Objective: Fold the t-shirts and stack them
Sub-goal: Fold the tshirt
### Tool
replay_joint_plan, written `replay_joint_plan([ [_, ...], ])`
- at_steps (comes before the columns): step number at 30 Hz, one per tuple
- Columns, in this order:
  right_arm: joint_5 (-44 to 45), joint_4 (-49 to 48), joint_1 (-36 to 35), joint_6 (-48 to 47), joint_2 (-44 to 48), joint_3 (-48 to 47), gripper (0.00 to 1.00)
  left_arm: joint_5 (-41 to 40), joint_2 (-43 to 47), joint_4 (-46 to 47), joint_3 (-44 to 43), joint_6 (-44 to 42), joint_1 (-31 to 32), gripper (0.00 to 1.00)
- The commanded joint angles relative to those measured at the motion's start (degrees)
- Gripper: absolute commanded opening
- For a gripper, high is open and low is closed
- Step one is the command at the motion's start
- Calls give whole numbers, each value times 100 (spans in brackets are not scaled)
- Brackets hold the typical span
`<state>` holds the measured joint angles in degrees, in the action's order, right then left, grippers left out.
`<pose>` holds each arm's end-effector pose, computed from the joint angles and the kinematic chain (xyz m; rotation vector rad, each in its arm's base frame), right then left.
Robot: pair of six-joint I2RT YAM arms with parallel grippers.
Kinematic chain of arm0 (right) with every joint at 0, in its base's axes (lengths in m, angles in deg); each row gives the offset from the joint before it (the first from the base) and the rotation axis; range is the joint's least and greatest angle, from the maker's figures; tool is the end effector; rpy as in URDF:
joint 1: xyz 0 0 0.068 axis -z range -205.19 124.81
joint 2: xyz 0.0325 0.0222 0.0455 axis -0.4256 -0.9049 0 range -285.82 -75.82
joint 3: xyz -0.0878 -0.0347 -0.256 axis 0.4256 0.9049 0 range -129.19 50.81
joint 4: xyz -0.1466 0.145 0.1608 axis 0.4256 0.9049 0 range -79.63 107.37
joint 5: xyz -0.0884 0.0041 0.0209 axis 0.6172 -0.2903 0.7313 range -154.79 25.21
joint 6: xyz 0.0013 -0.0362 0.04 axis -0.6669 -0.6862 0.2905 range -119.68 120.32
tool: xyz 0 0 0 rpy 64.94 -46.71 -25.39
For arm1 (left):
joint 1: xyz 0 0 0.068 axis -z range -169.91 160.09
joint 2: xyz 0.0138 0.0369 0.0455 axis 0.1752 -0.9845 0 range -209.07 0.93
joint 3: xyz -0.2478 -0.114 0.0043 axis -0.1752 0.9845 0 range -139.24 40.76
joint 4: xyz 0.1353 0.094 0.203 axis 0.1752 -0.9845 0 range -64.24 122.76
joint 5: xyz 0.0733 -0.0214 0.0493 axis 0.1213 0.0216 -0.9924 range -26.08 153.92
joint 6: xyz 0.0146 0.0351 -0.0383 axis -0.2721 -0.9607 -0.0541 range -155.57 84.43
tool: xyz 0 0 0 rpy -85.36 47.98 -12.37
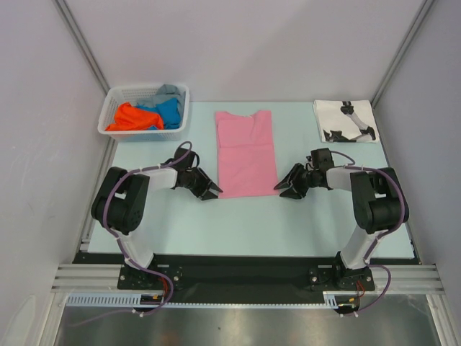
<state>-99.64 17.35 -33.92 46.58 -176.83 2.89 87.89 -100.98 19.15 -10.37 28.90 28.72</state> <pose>0.3102 0.0683 0.1233 0.6661 2.6770 1.1044 0.3005 -0.1165 0.1239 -1.0156 2.7673 -0.9118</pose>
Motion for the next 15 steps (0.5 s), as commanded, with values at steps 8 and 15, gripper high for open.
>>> replay_joint_plan([
  [8, 593, 49, 29, -144, -445, 125, 44, -683, -479, -520, 227, -180, 141, 30],
  [15, 567, -145, 3, -599, -568, 81, 23, -779, -585, -494, 121, -426, 141, 0],
])
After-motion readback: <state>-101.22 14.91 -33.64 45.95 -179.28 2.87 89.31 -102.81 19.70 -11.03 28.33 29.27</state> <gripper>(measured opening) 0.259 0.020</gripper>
